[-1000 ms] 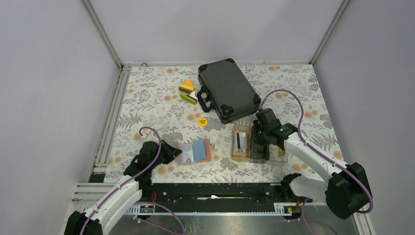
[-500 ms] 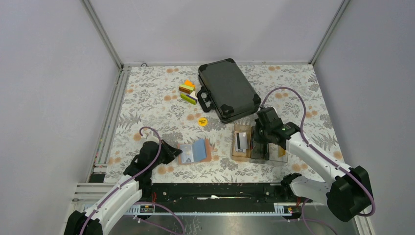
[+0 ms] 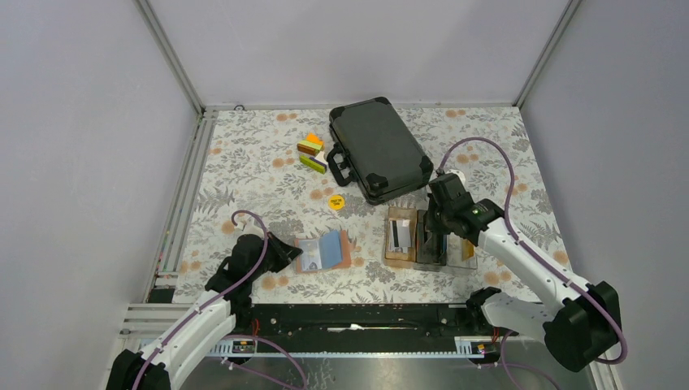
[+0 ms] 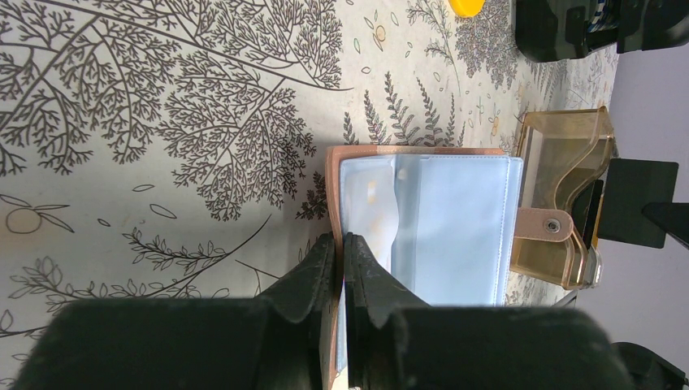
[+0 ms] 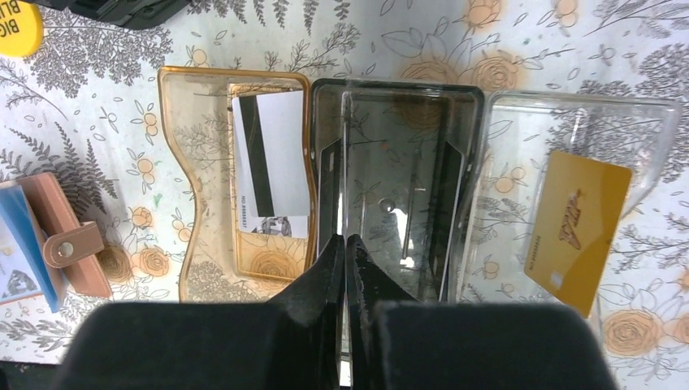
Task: Put the credit cards into the card holder
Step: Pick up the credit card from the storage box, then insert the credit card into the card holder.
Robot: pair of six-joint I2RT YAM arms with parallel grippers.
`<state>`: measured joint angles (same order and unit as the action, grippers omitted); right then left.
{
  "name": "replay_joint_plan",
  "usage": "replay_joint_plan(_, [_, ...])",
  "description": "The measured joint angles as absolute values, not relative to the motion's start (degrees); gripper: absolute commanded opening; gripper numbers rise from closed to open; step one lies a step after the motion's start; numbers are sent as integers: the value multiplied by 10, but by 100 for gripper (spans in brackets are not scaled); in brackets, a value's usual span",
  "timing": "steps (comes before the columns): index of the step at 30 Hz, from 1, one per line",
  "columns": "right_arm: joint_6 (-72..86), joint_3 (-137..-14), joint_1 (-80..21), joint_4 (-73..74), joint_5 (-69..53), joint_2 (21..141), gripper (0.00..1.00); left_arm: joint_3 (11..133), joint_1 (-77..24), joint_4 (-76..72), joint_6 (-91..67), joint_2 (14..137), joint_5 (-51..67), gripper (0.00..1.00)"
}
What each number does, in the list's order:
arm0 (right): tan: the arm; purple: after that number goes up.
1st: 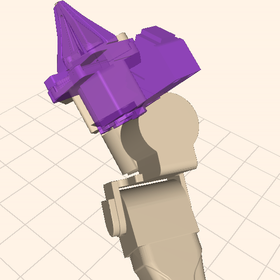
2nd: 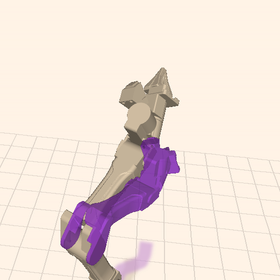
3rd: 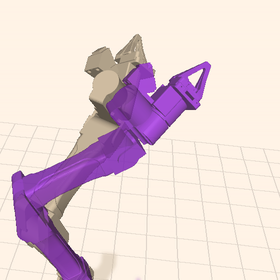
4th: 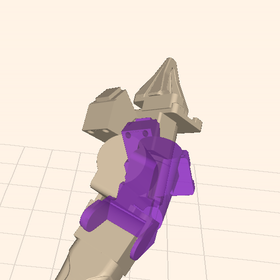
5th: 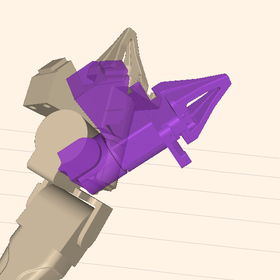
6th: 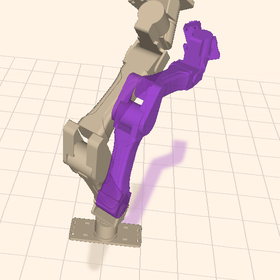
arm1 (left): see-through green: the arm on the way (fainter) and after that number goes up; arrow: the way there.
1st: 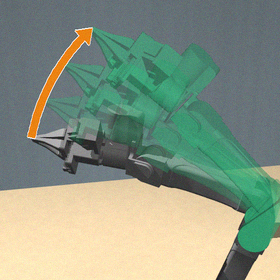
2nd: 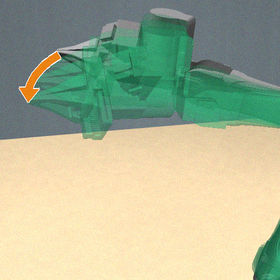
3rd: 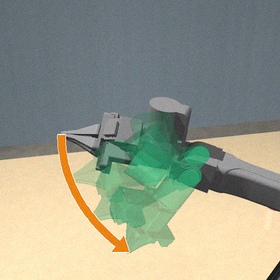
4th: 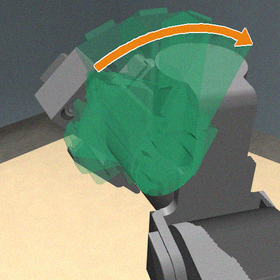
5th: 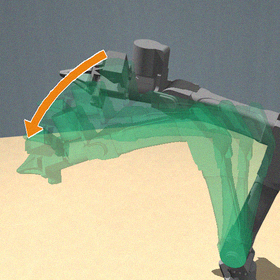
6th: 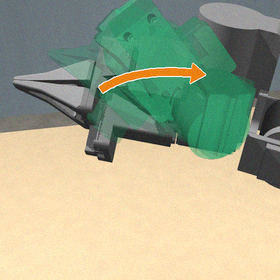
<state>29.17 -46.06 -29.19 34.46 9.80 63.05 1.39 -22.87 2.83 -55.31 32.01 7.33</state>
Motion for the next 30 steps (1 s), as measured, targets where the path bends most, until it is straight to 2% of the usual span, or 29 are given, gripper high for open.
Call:
replay_joint_plan(7, [283, -469, -292, 356, 116, 620, 0, 14, -229, 29, -553, 320, 73, 1])
replay_joint_plan(12, [282, -482, -292, 364, 111, 609, 0, 14, -229, 30, -552, 316, 73, 26])
replay_joint_plan(16, [279, -514, -292, 367, 93, 578, 0, 14, -229, 47, -541, 304, 70, 59])
replay_joint_plan(19, [277, -528, -292, 347, 54, 550, 0, 26, -229, 68, -536, 284, 62, 78])
replay_joint_plan(21, [277, -529, -292, 325, 15, 535, 0, 39, -229, 92, -525, 272, 49, 86])
replay_joint_plan(25, [289, -502, -292, 245, -76, 525, 0, 74, -229, 160, -505, 252, 17, 92])
replay_joint_plan(30, [335, -423, -306, 127, -170, 538, 0, 135, -229, 205, -482, 233, 11, 93])
